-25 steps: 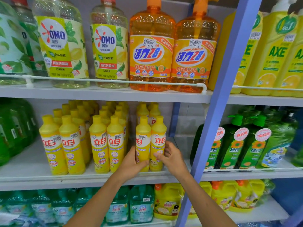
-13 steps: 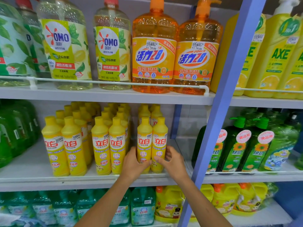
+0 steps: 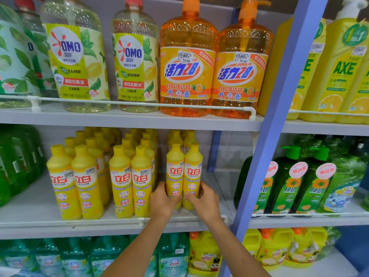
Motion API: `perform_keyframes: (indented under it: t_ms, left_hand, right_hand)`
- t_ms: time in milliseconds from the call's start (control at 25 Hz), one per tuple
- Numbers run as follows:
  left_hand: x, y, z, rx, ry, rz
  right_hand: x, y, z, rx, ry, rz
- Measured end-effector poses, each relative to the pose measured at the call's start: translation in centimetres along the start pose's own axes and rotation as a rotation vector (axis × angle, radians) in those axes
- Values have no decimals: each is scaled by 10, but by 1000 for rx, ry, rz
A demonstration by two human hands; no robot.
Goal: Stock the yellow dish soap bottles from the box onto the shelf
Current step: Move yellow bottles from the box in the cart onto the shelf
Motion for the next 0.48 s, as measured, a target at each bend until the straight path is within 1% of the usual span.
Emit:
perform_keyframes:
  t_ms: [120, 320, 480]
  left_hand:
    - [-2, 3, 3, 43, -36, 11]
    - [1, 10, 11, 79, -35, 1]
    - [-5, 18, 22, 96, -21, 12]
  right_hand:
    - [2, 5, 5, 62, 12, -57]
    - [8, 9, 28, 39, 31, -89]
    - [20, 13, 41, 58, 26, -86]
Point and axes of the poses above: each hand's wrist, its own z-axis towards the middle knuckle, its own y-axis out of the palm, x = y × z, the point moved 3 cm from there along z, towards the middle knuckle
